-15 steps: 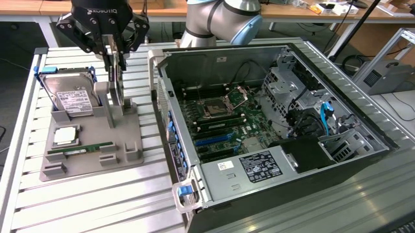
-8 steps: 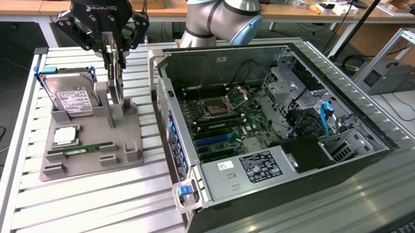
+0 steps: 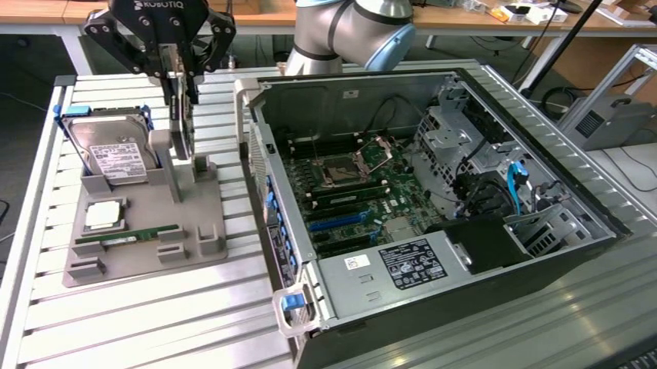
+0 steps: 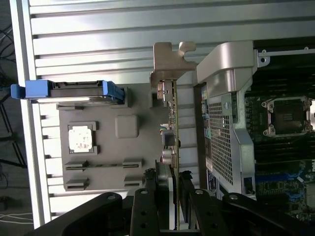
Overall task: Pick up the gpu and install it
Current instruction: 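Pick up the gpu and move the gpu toward the slot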
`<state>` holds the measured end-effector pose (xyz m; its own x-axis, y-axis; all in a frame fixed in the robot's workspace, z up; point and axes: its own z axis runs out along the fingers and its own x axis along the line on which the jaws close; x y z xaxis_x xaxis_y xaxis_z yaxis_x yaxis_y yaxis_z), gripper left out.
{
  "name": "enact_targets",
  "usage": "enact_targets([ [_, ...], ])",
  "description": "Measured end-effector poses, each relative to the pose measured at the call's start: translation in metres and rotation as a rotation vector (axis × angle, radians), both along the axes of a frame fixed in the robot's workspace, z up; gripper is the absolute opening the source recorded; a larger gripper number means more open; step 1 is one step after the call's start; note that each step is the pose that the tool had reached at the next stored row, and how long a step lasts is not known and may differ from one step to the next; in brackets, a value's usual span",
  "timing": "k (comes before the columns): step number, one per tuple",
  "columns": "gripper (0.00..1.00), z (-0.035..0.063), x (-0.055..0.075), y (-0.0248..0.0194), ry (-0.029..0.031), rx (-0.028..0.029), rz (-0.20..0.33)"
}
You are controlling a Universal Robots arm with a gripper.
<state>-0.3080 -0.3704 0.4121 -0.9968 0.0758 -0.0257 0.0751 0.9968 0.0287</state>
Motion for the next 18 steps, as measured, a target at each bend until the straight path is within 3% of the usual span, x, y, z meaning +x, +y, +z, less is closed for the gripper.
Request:
enact_targets([
  [18, 0.30, 0.0109, 0.000, 0.0000, 0.0001, -0.0001, 0.000],
])
